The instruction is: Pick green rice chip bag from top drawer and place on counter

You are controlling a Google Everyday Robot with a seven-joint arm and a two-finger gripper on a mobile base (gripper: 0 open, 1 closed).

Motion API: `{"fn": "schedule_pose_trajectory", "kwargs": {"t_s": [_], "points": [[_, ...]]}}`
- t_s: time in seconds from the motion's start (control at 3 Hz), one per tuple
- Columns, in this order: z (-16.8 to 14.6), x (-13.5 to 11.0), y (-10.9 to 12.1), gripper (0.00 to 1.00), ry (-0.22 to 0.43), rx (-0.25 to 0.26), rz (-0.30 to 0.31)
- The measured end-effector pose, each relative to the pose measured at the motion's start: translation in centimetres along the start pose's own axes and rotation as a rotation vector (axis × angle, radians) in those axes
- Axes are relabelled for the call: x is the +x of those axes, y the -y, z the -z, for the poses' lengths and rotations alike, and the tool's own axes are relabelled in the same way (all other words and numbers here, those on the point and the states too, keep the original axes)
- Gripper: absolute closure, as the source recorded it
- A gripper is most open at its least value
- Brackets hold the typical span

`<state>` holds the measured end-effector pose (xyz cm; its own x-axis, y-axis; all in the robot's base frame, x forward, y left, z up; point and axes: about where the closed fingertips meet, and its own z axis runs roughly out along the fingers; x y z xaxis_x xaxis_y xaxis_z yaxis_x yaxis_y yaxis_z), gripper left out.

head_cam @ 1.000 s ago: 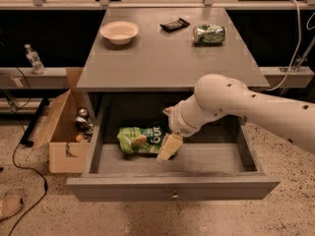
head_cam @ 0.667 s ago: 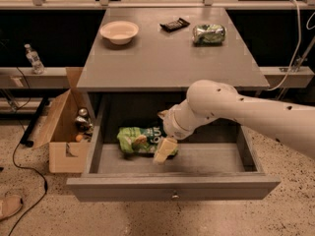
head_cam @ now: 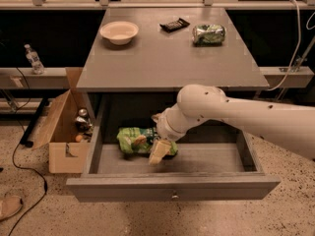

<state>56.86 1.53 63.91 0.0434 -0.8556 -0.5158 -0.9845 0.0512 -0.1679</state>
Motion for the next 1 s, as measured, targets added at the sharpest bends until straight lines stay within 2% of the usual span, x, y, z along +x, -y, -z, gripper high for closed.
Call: {"fn": "schedule_pose_trajectory", "kwargs": {"t_s": [0.33, 0.67, 1.0], "points": [[-0.9, -0.1, 0.1, 0.0, -0.013, -0.002, 0.012], [-1.2, 0.3, 0.4, 0.16, -0.035, 0.034, -0.006], [-0.7, 1.0, 0.9, 0.4, -0.041, 0.077, -0.045]]}}
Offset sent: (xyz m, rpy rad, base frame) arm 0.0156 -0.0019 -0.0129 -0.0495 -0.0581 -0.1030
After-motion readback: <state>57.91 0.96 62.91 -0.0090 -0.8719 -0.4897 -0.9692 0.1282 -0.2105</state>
